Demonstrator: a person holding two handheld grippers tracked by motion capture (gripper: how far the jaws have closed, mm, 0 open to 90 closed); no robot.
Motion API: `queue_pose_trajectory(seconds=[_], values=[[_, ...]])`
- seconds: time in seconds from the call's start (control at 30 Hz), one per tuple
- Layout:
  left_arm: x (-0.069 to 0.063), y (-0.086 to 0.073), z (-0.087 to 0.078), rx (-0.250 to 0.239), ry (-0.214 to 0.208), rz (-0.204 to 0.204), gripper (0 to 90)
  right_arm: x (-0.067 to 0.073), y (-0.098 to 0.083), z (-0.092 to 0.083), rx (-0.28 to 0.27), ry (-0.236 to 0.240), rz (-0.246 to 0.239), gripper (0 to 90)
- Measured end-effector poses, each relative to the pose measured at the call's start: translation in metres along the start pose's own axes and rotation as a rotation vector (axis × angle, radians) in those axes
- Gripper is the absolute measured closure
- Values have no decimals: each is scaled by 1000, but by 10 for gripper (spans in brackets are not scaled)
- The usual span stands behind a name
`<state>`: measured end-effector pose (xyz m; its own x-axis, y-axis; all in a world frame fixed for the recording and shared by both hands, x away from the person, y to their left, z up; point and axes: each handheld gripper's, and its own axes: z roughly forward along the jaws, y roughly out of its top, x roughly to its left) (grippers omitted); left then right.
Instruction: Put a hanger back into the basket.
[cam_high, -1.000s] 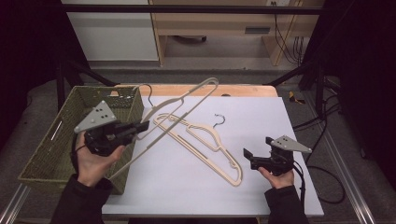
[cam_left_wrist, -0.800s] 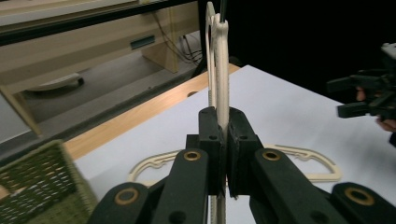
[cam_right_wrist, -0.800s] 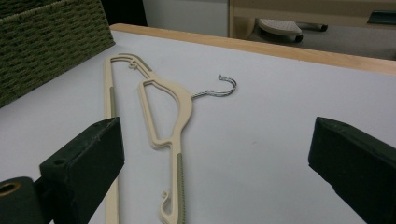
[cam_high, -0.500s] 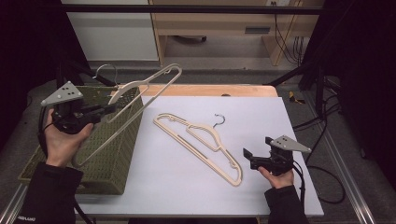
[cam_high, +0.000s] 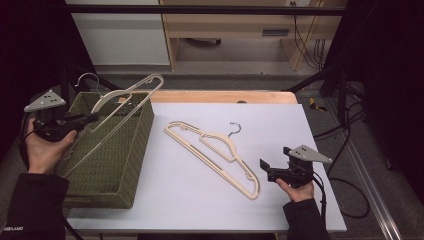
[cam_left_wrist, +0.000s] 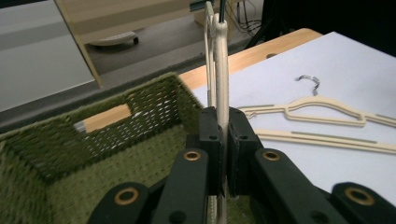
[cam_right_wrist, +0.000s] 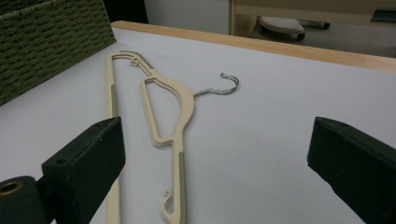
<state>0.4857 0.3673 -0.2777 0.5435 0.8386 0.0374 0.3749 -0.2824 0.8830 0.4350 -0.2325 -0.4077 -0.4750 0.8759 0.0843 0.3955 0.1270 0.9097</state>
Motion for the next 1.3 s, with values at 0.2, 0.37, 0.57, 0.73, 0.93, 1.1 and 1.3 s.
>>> queue_pose_trajectory(seconds=[0.2,0.37,0.57,0.73,0.93,1.1,1.3], values=[[14,-11,-7,3,7,-9,861,0,0,0,2,5,-4,43],[22,-19,-11,10,18,-19,860,0,0,0,5,5,-6,41],[31,-30,-10,43,26,-24,860,0,0,0,5,6,-6,40],[35,-38,-11,49,22,-32,861,0,0,1,9,5,-4,38],[39,-47,-12,51,15,-50,861,1,0,1,9,6,-2,38],[42,-54,-9,73,24,-54,860,0,0,1,10,5,-2,37],[43,-64,-1,109,36,-51,861,1,-1,2,16,4,-3,36]])
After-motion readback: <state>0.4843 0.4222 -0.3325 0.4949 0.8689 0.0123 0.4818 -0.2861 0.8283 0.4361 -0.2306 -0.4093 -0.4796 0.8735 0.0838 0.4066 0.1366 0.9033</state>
